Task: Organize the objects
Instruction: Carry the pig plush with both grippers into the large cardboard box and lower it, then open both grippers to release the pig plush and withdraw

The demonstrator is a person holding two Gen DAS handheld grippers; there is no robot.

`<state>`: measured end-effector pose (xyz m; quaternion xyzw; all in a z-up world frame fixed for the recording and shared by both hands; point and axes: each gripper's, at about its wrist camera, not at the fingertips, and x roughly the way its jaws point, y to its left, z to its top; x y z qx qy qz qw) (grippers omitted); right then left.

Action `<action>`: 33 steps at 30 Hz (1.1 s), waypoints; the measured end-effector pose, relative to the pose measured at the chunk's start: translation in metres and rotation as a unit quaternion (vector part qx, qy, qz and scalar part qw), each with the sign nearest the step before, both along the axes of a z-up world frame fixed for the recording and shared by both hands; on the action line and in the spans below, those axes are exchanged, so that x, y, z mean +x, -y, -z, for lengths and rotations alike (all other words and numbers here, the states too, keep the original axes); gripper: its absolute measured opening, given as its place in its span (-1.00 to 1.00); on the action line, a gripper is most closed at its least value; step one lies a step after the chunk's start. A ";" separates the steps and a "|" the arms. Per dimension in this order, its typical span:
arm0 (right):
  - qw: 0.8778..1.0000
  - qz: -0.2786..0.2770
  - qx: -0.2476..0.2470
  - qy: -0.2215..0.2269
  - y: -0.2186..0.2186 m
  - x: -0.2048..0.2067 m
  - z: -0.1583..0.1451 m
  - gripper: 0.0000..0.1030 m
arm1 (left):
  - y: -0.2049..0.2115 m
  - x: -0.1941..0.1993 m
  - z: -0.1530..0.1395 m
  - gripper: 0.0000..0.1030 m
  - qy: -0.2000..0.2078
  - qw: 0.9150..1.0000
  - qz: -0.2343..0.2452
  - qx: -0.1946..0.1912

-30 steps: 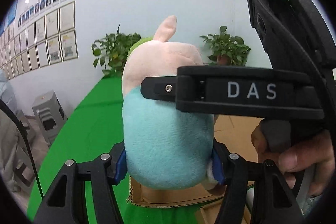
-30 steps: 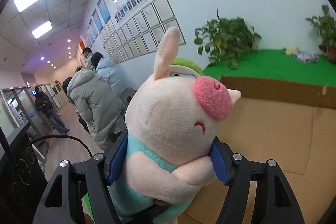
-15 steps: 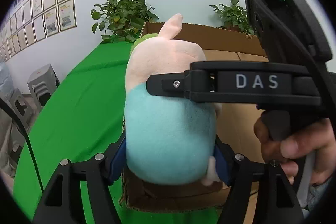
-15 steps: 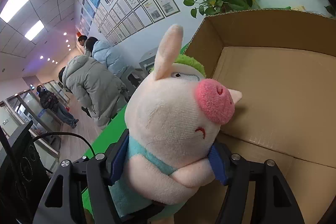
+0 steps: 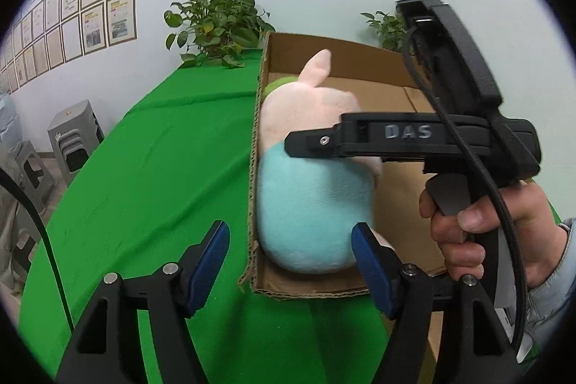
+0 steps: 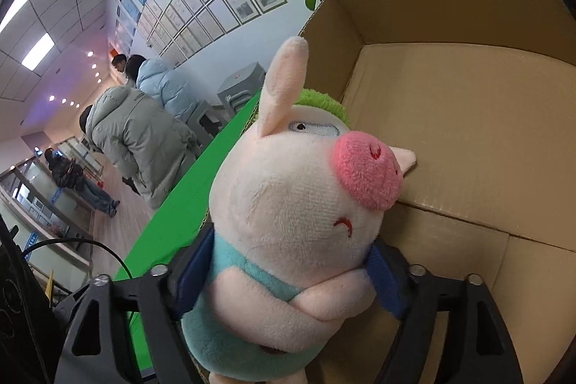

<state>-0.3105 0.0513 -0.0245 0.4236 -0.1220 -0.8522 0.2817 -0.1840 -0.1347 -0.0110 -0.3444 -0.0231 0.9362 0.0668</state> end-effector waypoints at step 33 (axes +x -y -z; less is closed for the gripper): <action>0.995 -0.061 0.038 0.073 0.019 0.045 -0.012 0.35 | 0.022 0.018 0.019 0.35 0.026 0.995 0.053 0.080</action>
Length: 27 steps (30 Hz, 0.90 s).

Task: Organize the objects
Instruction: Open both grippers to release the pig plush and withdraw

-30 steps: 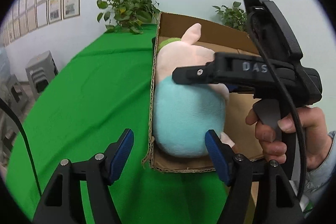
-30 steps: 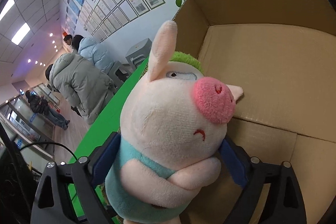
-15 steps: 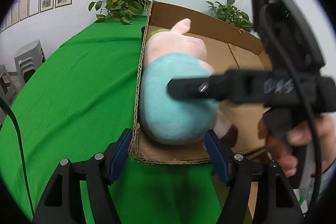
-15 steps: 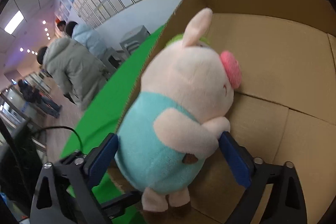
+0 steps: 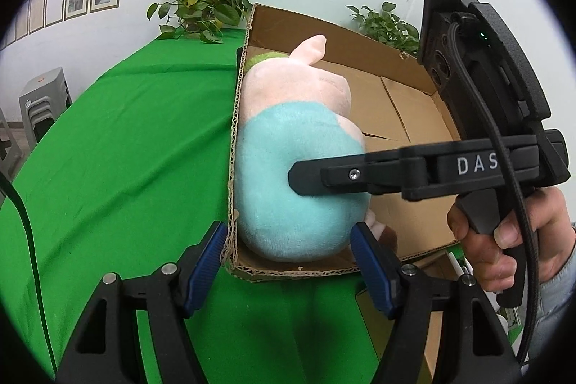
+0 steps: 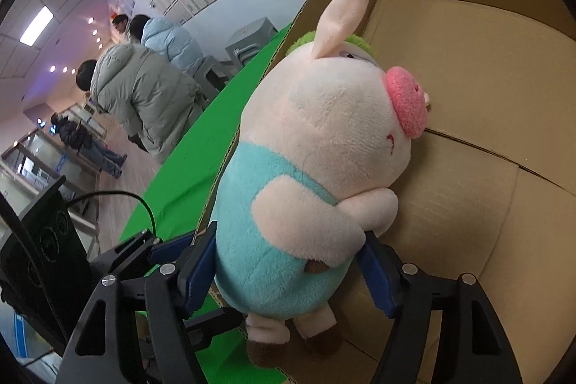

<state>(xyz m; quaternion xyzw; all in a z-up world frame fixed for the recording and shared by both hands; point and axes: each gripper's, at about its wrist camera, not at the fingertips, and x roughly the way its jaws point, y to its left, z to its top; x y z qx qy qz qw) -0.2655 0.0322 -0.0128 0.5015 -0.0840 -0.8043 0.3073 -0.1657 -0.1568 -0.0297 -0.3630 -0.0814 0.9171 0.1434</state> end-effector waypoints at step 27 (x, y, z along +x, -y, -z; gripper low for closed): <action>0.929 0.274 0.116 -0.218 -0.142 0.233 -0.079 0.99 | -0.049 0.082 -0.072 0.59 -0.151 0.984 -0.050 -0.079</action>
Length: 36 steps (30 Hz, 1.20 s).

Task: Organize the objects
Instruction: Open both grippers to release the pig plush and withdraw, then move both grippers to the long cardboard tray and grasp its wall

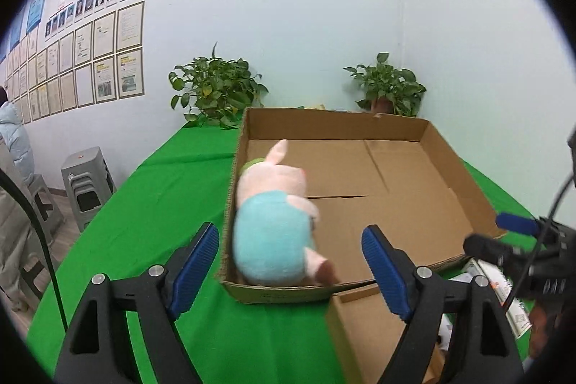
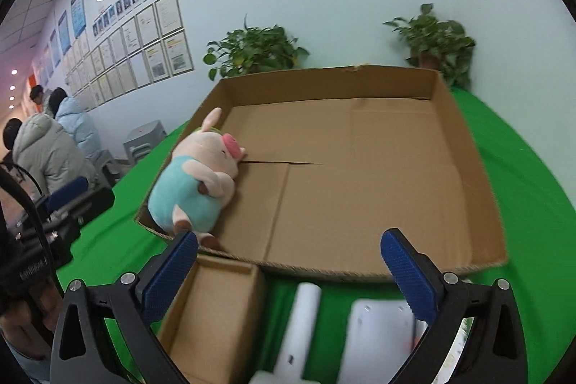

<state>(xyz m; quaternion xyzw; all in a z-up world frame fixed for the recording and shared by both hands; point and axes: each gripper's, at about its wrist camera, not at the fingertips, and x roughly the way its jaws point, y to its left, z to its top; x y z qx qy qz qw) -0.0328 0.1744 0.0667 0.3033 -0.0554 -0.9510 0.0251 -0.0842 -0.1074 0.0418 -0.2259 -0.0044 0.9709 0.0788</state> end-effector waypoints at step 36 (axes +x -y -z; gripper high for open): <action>0.997 -0.001 -0.003 -0.076 -0.071 0.110 -0.003 0.99 | -0.019 0.064 -0.027 0.61 0.024 0.998 0.051 0.041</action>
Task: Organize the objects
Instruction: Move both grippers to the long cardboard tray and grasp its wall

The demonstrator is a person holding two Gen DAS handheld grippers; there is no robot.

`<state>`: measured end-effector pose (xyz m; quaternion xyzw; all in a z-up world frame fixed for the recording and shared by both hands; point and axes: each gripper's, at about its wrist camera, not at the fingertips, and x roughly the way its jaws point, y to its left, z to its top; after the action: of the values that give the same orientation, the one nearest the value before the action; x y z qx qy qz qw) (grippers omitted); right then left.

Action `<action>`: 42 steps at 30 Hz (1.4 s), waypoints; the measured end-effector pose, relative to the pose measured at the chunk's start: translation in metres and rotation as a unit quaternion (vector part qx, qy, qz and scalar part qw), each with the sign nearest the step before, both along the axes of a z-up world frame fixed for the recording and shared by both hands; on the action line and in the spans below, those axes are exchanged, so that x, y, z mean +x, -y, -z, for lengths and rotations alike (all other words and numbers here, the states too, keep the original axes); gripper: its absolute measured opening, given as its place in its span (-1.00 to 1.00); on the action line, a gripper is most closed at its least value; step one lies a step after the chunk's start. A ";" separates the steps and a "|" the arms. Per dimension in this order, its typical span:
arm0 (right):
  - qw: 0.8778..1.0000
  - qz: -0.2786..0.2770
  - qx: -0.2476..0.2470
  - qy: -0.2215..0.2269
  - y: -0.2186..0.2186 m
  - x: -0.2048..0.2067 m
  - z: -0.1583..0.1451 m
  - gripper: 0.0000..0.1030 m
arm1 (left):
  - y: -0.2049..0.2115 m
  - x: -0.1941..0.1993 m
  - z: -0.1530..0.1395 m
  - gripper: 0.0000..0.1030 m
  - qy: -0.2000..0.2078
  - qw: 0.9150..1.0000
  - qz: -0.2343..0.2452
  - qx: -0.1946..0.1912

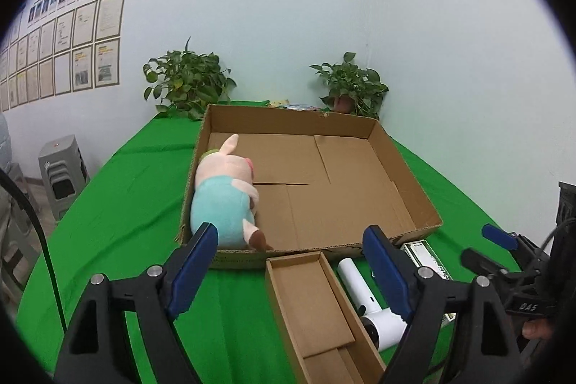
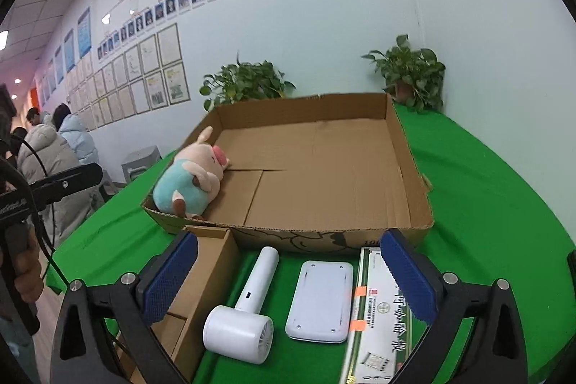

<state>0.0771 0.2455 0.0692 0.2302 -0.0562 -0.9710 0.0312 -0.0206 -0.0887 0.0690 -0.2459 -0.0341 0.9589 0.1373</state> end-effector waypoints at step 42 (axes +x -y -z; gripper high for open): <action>0.977 -0.098 0.033 0.186 0.127 0.018 0.101 -0.46 | -0.016 0.012 0.136 -0.64 0.201 0.979 0.032 0.017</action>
<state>0.0954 0.1184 -0.0317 0.4124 -0.0058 -0.9047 0.1073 -0.0082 -0.0729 -0.0673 -0.4325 -0.0700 0.8842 0.1620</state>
